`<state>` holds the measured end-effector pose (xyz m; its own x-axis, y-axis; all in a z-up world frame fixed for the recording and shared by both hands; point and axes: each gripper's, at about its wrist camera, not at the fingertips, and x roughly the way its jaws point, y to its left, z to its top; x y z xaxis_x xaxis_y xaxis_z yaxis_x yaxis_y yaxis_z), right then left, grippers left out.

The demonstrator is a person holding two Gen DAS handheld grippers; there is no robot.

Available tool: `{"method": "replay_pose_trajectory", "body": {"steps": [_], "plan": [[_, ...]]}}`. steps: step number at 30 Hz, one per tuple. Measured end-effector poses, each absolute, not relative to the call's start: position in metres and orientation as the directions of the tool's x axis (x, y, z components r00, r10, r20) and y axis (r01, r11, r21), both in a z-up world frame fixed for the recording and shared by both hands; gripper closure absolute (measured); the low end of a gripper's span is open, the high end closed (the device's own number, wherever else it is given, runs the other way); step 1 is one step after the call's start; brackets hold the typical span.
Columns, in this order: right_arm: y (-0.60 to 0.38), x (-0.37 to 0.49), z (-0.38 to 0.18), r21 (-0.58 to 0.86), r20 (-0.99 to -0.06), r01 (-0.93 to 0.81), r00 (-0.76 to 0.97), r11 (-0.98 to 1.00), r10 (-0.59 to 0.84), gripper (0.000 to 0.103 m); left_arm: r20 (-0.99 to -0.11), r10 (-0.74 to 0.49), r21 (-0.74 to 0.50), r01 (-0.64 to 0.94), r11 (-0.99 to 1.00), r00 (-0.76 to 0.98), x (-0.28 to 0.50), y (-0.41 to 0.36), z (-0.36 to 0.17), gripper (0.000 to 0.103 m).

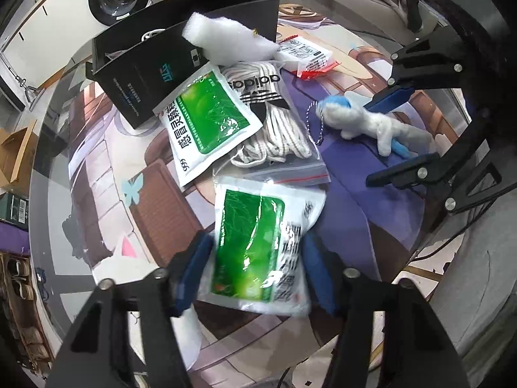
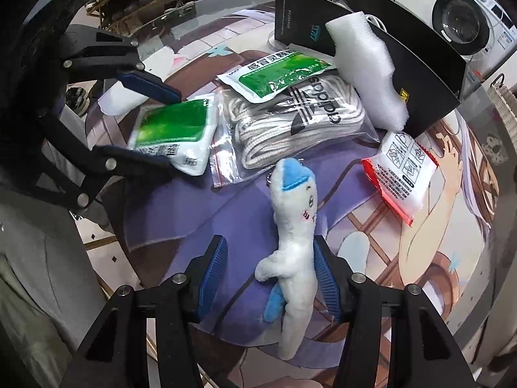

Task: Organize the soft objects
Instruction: 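Grasp and lift the plush doll with the right tool while the left tool lifts the green sachet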

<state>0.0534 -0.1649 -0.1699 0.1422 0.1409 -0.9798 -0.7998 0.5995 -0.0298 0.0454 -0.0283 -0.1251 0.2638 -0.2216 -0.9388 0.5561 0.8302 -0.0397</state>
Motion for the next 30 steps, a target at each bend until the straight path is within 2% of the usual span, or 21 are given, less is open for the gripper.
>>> {"method": "replay_pose_trajectory", "body": {"steps": [2, 4, 6, 12, 19, 27, 30], "plan": [[-0.166, 0.053, -0.170, -0.033, -0.978, -0.808, 0.147, 0.589, 0.147, 0.049, -0.938, -0.225, -0.042, 0.556, 0.830, 0.265, 0.047, -0.029, -0.125, 0.056], [-0.164, 0.048, -0.169, -0.041, -0.975, -0.821, 0.157, 0.569, 0.156, 0.056, -0.934, -0.231, -0.047, 0.545, 0.837, 0.274, 0.048, -0.026, -0.122, 0.060], [-0.163, 0.044, -0.166, -0.061, -0.970, -0.834, 0.178, 0.548, 0.162, 0.077, -0.933, -0.244, -0.066, 0.538, 0.840, 0.266, 0.050, -0.023, -0.121, 0.062], [-0.157, 0.038, -0.167, -0.072, -0.968, -0.841, 0.188, 0.535, 0.165, 0.077, -0.927, -0.247, -0.063, 0.533, 0.844, 0.282, 0.052, -0.020, -0.118, 0.067], [-0.158, 0.043, -0.148, -0.064, -0.949, -0.825, 0.223, 0.561, 0.221, 0.077, -0.907, -0.274, -0.073, 0.521, 0.850, 0.319, 0.054, -0.015, -0.104, 0.068], [-0.161, 0.049, -0.112, -0.072, -0.885, -0.786, 0.335, 0.614, 0.324, 0.082, -0.818, -0.317, -0.040, 0.502, 0.864, 0.480, 0.054, -0.003, -0.070, 0.068], [-0.157, 0.046, -0.116, -0.066, -0.908, -0.813, 0.289, 0.578, 0.302, 0.082, -0.803, -0.327, -0.045, 0.496, 0.867, 0.498, 0.057, 0.002, -0.065, 0.068]]}}
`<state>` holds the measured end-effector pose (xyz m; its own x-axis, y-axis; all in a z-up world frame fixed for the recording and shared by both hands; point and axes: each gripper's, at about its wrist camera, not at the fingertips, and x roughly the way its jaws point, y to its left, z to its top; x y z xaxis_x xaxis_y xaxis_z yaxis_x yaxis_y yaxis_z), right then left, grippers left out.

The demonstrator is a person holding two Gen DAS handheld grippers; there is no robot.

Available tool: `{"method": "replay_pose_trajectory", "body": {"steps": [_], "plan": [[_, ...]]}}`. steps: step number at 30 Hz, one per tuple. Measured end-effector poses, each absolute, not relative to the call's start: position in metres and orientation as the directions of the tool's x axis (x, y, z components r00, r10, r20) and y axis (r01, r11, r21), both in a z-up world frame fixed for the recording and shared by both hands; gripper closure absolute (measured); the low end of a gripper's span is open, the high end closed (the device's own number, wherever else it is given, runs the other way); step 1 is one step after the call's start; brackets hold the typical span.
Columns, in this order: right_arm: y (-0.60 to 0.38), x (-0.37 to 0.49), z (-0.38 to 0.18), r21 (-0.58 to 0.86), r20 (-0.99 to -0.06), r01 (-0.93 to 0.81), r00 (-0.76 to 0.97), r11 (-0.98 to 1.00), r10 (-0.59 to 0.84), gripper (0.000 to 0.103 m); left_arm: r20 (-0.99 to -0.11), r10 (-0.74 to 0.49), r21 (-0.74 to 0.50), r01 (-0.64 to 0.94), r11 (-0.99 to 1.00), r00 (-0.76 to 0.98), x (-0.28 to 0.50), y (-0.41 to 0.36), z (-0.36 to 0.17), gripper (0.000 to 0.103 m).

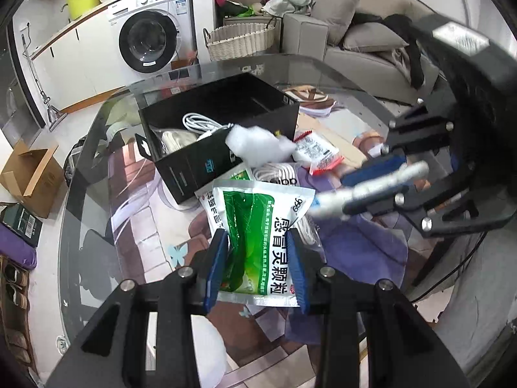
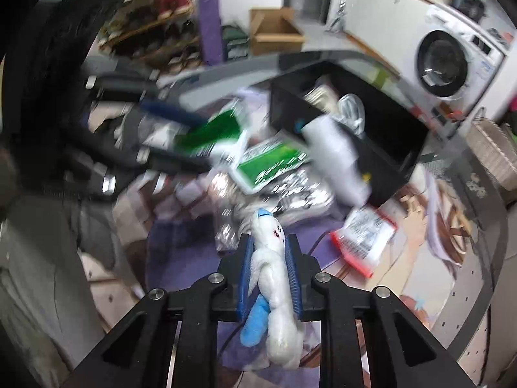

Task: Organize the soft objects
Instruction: 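Grasp and lift the plush doll with the right tool while the left tool lifts the green sachet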

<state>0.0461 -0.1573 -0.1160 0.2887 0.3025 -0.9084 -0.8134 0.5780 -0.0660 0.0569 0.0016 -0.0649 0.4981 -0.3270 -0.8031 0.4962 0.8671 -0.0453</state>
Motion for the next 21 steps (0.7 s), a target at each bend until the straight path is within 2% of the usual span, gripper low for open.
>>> {"method": "replay_pose_trajectory", "body": {"steps": [7, 8, 9, 11, 13, 14, 21], "plan": [[-0.154, 0.044, -0.149, -0.074, -0.960, -0.833, 0.208, 0.548, 0.187, 0.080, -0.828, -0.316, -0.046, 0.506, 0.862, 0.463, 0.058, -0.007, -0.074, 0.068], [-0.154, 0.044, -0.152, -0.059, -0.965, -0.834, 0.188, 0.549, 0.182, 0.076, -0.830, -0.314, -0.042, 0.508, 0.860, 0.462, 0.056, -0.008, -0.075, 0.068], [-0.155, 0.045, -0.155, -0.046, -0.970, -0.833, 0.170, 0.552, 0.175, 0.068, -0.831, -0.314, -0.043, 0.510, 0.859, 0.459, 0.055, -0.009, -0.075, 0.068], [-0.156, 0.047, -0.163, -0.038, -0.980, -0.826, 0.142, 0.562, 0.142, 0.062, -0.832, -0.317, -0.048, 0.510, 0.859, 0.455, 0.055, -0.009, -0.075, 0.068], [-0.156, 0.044, -0.162, -0.040, -0.976, -0.829, 0.153, 0.558, 0.157, 0.064, -0.832, -0.316, -0.048, 0.509, 0.859, 0.456, 0.055, -0.009, -0.075, 0.068], [-0.156, 0.041, -0.161, -0.048, -0.974, -0.840, 0.158, 0.541, 0.159, 0.079, -0.832, -0.317, -0.049, 0.509, 0.859, 0.455, 0.055, -0.009, -0.075, 0.068], [-0.156, 0.039, -0.132, -0.090, -0.941, -0.832, 0.252, 0.547, 0.228, 0.079, -0.812, -0.330, -0.048, 0.507, 0.861, 0.482, 0.053, -0.006, -0.067, 0.068]]}}
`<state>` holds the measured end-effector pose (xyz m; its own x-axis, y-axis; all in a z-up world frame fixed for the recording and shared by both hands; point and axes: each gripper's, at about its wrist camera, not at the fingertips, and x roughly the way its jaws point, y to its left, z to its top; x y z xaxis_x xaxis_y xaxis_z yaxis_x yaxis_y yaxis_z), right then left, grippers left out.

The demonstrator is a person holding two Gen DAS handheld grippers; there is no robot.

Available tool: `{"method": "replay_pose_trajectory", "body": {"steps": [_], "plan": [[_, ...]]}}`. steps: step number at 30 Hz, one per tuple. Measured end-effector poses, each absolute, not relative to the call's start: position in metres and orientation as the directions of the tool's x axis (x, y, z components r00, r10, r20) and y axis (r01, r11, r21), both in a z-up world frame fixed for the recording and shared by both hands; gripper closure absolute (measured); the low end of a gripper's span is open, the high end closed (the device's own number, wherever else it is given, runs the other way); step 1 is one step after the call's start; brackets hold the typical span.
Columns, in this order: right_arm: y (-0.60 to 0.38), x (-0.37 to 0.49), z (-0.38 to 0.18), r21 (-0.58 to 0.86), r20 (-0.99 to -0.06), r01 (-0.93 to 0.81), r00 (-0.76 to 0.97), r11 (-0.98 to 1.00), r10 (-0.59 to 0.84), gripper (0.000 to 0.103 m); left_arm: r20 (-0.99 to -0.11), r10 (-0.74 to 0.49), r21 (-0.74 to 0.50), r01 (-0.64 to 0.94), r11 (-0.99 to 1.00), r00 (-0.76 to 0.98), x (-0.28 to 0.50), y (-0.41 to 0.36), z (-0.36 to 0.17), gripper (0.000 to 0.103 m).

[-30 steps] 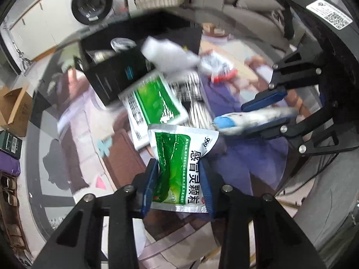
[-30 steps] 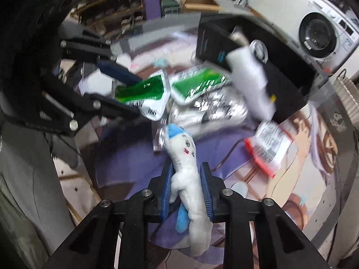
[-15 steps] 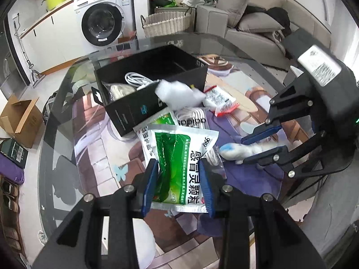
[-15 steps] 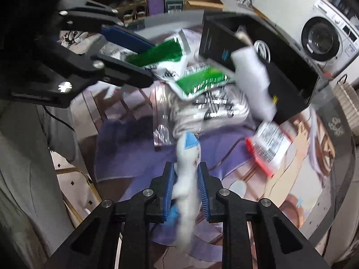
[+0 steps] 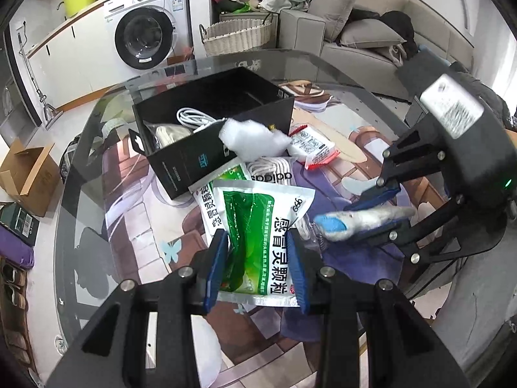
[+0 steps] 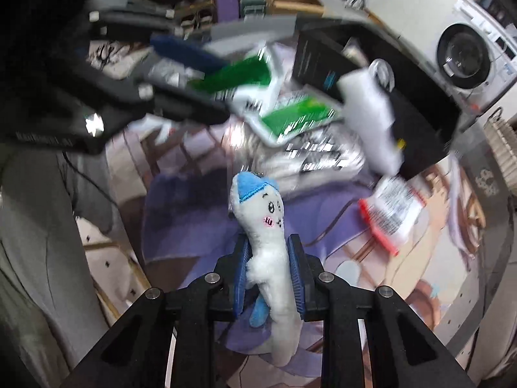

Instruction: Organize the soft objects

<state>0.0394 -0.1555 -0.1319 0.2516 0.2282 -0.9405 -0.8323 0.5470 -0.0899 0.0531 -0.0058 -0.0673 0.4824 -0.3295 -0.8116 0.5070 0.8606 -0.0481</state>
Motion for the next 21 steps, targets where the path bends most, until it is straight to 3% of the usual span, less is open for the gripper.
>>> {"method": "replay_pose_trajectory", "body": {"steps": [5, 8, 15, 21], "plan": [[-0.155, 0.045, -0.097, -0.108, -0.863, -0.788, 0.377, 0.606, 0.336, 0.079, -0.785, -0.331, -0.040, 0.491, 0.870, 0.524, 0.052, -0.001, -0.060, 0.068], [-0.162, 0.042, -0.065, -0.101, -0.755, -0.750, 0.485, 0.653, 0.441, 0.079, -0.745, -0.343, -0.051, 0.464, 0.884, 0.572, 0.052, 0.005, -0.049, 0.068], [-0.168, 0.027, -0.013, -0.094, -0.532, -0.725, 0.616, 0.683, 0.581, 0.079, -0.574, -0.321, -0.029, 0.373, 0.927, 0.753, 0.040, 0.025, -0.012, 0.068], [-0.177, 0.002, 0.006, -0.147, -0.360, -0.694, 0.701, 0.705, 0.615, 0.079, -0.468, -0.284, 0.008, 0.326, 0.945, 0.837, 0.032, 0.038, 0.004, 0.068]]}}
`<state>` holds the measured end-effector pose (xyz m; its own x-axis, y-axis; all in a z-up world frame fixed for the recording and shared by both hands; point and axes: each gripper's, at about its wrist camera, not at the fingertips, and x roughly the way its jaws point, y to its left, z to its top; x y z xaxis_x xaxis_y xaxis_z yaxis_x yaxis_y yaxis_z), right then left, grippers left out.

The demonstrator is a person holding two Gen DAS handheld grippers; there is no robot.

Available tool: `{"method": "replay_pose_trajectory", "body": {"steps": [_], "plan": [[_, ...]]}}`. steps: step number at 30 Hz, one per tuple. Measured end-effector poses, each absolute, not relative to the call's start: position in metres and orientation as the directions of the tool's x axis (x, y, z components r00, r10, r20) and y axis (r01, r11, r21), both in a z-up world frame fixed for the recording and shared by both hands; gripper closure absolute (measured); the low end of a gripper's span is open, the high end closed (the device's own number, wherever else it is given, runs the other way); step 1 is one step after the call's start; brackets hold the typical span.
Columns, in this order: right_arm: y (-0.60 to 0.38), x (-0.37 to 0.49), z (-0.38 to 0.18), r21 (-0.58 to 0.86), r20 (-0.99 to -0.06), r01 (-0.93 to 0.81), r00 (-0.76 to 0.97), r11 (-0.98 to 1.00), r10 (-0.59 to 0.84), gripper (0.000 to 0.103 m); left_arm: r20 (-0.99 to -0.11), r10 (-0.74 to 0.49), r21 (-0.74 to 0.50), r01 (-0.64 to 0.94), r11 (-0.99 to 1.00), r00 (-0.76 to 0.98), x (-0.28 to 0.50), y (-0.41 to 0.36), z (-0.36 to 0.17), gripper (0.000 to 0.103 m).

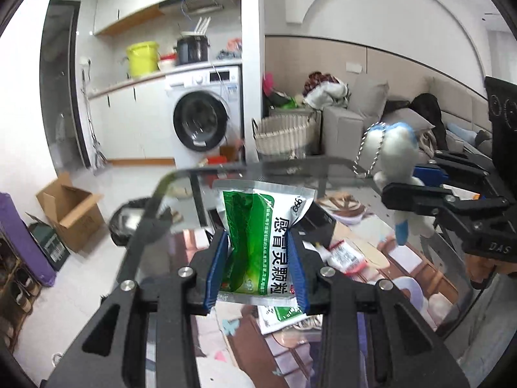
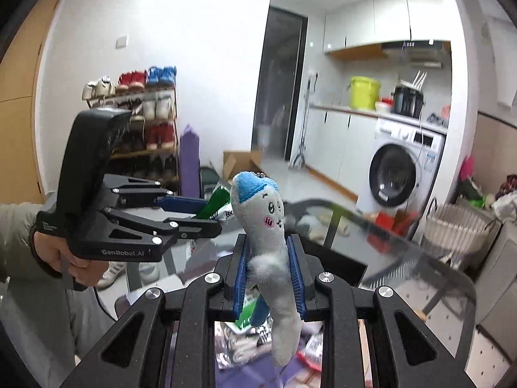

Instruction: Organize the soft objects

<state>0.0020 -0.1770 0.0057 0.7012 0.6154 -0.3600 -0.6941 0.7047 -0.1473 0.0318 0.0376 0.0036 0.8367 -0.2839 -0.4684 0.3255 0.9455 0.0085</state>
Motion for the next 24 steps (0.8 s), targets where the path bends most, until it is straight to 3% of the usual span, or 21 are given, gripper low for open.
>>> {"method": "replay_pose_trajectory", "body": {"steps": [7, 24], "plan": [[-0.179, -0.017, 0.015, -0.151, -0.265, -0.674, 0.732, 0.723, 0.627, 0.079, -0.404, -0.242, 0.071, 0.294, 0.953, 0.882, 0.019, 0.036, 0.009, 0.067], [-0.180, -0.010, 0.020, -0.149, -0.225, -0.645, 0.761, 0.750, 0.609, 0.079, -0.354, -0.246, 0.063, 0.285, 0.956, 0.902, 0.021, 0.035, 0.016, 0.067]]}}
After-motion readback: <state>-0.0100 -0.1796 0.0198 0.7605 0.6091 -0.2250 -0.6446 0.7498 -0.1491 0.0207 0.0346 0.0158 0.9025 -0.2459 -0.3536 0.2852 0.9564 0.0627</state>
